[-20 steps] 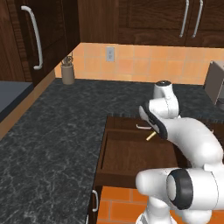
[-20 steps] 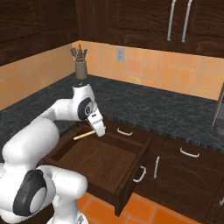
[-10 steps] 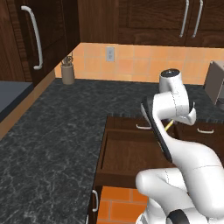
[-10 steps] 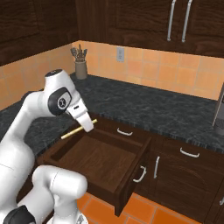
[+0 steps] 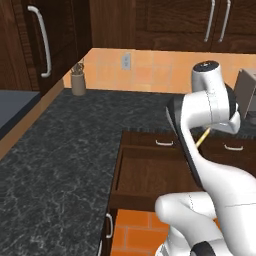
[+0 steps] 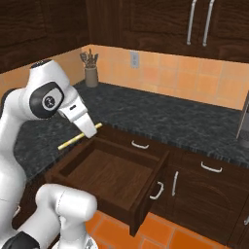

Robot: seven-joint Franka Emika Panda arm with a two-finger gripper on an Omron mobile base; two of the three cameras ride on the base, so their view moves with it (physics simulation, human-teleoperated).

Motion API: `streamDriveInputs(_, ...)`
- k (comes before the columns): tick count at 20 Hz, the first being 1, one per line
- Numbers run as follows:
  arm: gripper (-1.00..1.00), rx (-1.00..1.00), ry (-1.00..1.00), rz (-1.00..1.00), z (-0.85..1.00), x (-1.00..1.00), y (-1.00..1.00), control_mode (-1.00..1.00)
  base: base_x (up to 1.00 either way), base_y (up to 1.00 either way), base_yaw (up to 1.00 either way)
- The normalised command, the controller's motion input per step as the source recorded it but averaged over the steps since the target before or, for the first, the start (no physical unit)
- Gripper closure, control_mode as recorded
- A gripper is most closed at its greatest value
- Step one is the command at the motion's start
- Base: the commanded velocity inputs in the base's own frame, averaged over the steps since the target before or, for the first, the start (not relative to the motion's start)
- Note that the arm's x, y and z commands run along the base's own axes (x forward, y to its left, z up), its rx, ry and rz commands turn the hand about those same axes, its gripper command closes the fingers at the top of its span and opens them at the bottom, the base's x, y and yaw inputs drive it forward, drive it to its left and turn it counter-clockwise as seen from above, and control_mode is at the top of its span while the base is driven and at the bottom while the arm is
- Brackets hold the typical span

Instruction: Take a straw from the drawer in front and place it inside the glass cup on the dining counter.

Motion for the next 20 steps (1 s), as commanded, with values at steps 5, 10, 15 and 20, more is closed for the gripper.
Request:
streamDriveInputs(5,1.00,0.00,0.00,0.00,0.00,0.00,0.00,1.00,-1.00,-0.27,-0.21)
streamDriveInputs(10,1.00,0.00,0.00,0.00,0.00,0.00,0.00,1.00,-0.23,-0.34,-0.76)
streamDriveInputs(15,1.00,0.00,0.00,0.00,0.00,0.00,0.00,1.00,0.00,-0.47,-0.85)
streamDriveInputs(20,1.00,0.00,0.00,0.00,0.00,0.00,0.00,1.00,0.00,-0.60,-0.81)
